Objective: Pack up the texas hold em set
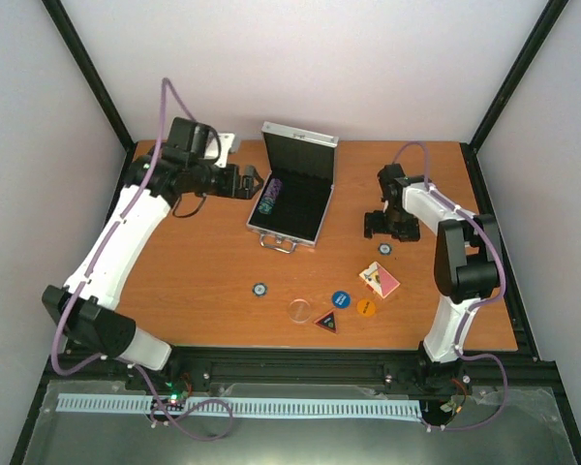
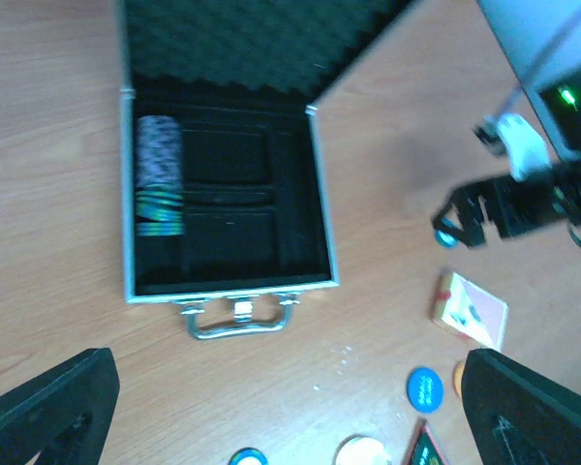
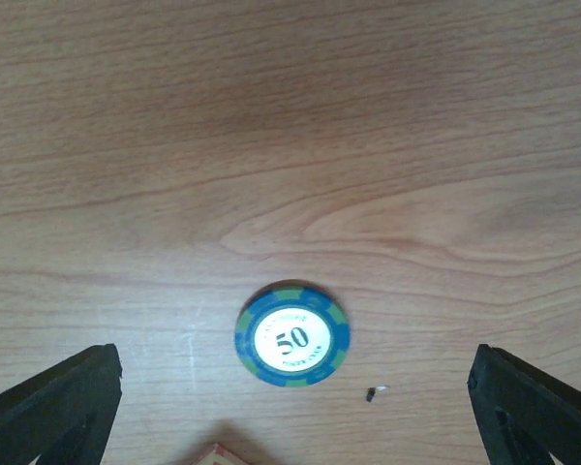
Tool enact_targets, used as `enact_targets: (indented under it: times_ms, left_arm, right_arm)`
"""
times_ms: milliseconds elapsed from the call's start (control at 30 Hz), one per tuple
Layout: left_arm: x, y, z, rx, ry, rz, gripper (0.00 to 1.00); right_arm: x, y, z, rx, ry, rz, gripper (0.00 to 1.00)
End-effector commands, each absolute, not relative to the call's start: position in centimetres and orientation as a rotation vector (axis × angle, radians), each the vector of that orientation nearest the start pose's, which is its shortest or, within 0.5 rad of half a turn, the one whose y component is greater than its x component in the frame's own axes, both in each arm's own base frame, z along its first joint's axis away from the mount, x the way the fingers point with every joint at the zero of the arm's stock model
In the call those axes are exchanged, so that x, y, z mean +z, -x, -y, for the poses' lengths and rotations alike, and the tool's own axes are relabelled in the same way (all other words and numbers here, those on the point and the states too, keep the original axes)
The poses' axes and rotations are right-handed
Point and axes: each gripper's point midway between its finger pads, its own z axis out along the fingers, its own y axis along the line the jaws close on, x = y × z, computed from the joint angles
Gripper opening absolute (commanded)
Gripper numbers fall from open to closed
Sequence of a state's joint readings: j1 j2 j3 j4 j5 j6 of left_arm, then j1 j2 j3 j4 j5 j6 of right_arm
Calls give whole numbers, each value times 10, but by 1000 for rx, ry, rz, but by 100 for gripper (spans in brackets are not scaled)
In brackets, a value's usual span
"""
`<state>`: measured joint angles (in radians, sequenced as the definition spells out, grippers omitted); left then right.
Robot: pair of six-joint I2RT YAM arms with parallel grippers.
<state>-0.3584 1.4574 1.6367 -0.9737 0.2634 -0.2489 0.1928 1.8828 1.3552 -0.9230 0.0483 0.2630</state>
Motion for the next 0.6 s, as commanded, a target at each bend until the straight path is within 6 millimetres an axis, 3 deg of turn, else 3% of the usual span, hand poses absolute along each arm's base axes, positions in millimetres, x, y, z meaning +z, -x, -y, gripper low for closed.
enact_targets:
  times_ms: [0,167,267,333,567]
  left_arm:
    - [314,-322,235,-669,-658,-2383,100]
    - [311,-319,285,-671,-817,-2342,100]
    - [308,-325,312,-710,-878,-2310,100]
    - [295,-326,334,-720,-931,-2319,100]
    - [255,-317,415,-800,-1125,-2317,98]
  right_arm:
    - [69,-381,-51,26,-216,-2936,100]
    - [88,-394,-27,-46,-289,-2854,100]
    - [93,-403,-7,7,-437,-2805,100]
    - [92,-410,3,83,-531,-2777,100]
    - [100,-433,2,181,-582,-2720,100]
